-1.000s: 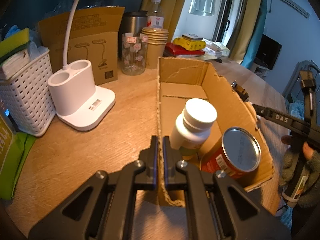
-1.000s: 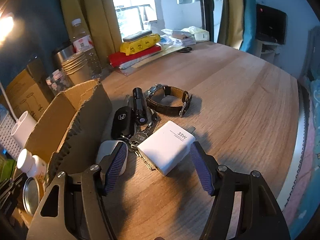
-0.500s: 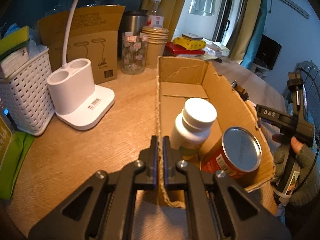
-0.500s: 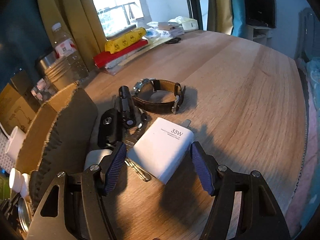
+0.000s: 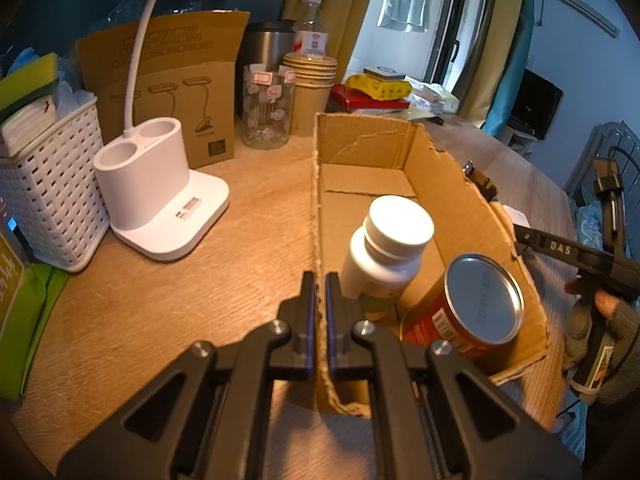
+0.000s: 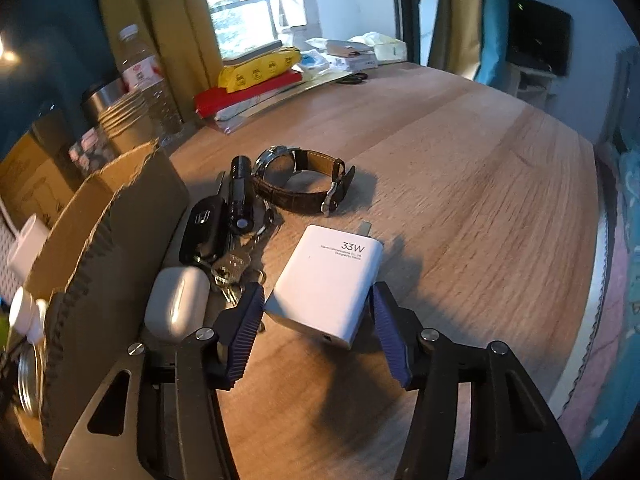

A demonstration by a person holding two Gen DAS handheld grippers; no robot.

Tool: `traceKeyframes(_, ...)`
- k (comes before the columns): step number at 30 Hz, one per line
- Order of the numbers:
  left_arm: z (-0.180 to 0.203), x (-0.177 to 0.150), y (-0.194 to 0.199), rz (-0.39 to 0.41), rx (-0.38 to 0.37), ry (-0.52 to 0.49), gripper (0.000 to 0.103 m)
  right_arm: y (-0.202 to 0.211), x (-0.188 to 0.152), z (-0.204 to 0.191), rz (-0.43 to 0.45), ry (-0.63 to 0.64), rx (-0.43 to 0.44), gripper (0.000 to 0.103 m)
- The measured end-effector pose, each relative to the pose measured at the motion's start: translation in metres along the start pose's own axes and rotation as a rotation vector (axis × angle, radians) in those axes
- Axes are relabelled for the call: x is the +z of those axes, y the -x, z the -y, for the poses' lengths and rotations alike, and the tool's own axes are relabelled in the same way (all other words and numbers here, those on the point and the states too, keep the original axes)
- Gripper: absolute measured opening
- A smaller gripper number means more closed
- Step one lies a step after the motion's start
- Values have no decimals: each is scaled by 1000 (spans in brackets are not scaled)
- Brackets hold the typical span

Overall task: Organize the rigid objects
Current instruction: 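Move the right gripper back toward the white square charger, then grasp the white square charger with the right gripper and lift it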

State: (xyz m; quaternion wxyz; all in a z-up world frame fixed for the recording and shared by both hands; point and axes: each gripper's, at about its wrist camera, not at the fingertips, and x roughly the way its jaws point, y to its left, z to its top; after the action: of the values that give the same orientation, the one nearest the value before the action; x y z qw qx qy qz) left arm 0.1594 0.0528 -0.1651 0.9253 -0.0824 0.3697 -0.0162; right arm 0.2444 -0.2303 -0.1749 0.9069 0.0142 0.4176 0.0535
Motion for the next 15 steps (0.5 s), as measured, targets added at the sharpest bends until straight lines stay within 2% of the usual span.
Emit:
traceKeyframes(4, 0, 0, 0, 1, 0, -2, 4, 1, -2, 3, 0, 0, -15, 61)
traceKeyframes(6, 0, 0, 0, 1, 0, -1, 4, 0, -1, 2, 4, 1, -24, 68)
traceKeyframes(11, 0, 0, 0, 1, 1, -2, 4, -7, 6, -2, 21, -5, -51, 69)
traceKeyframes(15, 0, 0, 0, 1, 0, -1, 4, -15, 9, 4, -8, -30, -55, 68)
